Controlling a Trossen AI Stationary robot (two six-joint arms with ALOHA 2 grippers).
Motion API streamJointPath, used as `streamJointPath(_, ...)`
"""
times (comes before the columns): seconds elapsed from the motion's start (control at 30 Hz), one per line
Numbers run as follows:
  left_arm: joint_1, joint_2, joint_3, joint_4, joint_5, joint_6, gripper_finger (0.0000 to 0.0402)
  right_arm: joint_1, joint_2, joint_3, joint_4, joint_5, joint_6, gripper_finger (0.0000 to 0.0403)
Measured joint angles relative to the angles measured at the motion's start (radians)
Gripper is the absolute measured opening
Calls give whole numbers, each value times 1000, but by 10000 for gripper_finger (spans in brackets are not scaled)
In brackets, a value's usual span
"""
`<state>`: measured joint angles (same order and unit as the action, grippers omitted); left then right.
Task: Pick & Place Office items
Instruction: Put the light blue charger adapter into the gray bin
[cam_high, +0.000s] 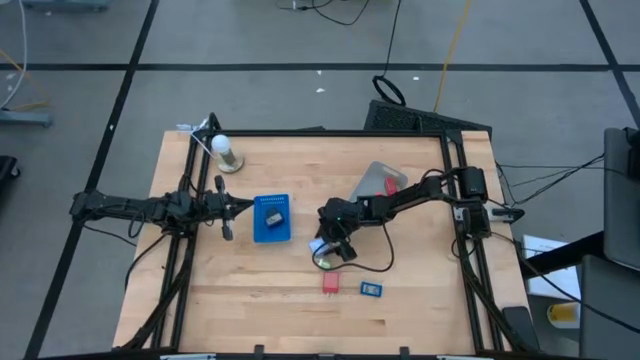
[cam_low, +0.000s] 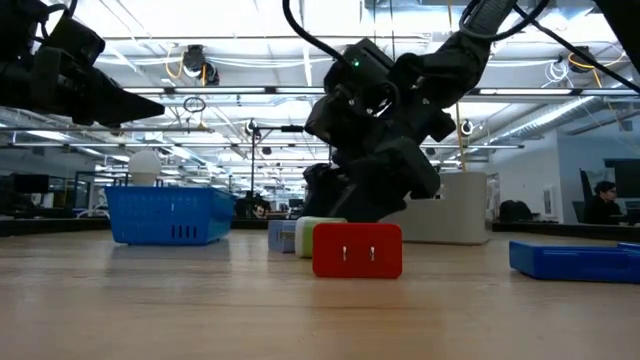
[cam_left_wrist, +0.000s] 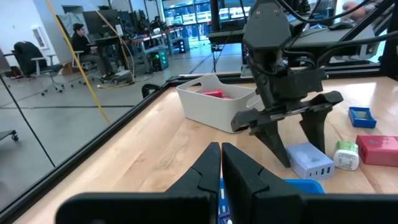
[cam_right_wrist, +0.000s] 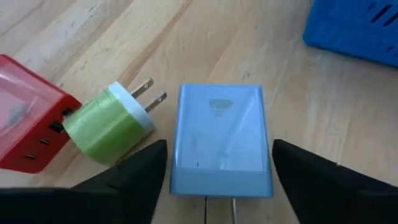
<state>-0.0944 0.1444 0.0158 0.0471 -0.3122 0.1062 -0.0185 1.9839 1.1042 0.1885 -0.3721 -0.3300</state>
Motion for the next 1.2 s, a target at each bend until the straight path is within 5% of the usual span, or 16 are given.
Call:
streamJointPath(0.13, 0, 0, 0, 0, 0, -5, 19, 0, 0, 0, -2, -13, -25, 203)
streamJointPath(0.57, 0, 0, 0, 0, 0, -3, 19, -6, -172, -2, -75, -22, 24, 203)
streamJointPath(0.7, 0, 0, 0, 0, 0, -3, 19, -2, -300, -51, -92, -9, 94, 203)
streamJointPath(0.9, 0, 0, 0, 0, -1, -4, 19, 23, -579, -209, -89, 186, 174, 203)
streamJointPath(1.2, 0, 0, 0, 0, -2, 0, 19, 12, -1096, -544, 19, 208, 266, 203)
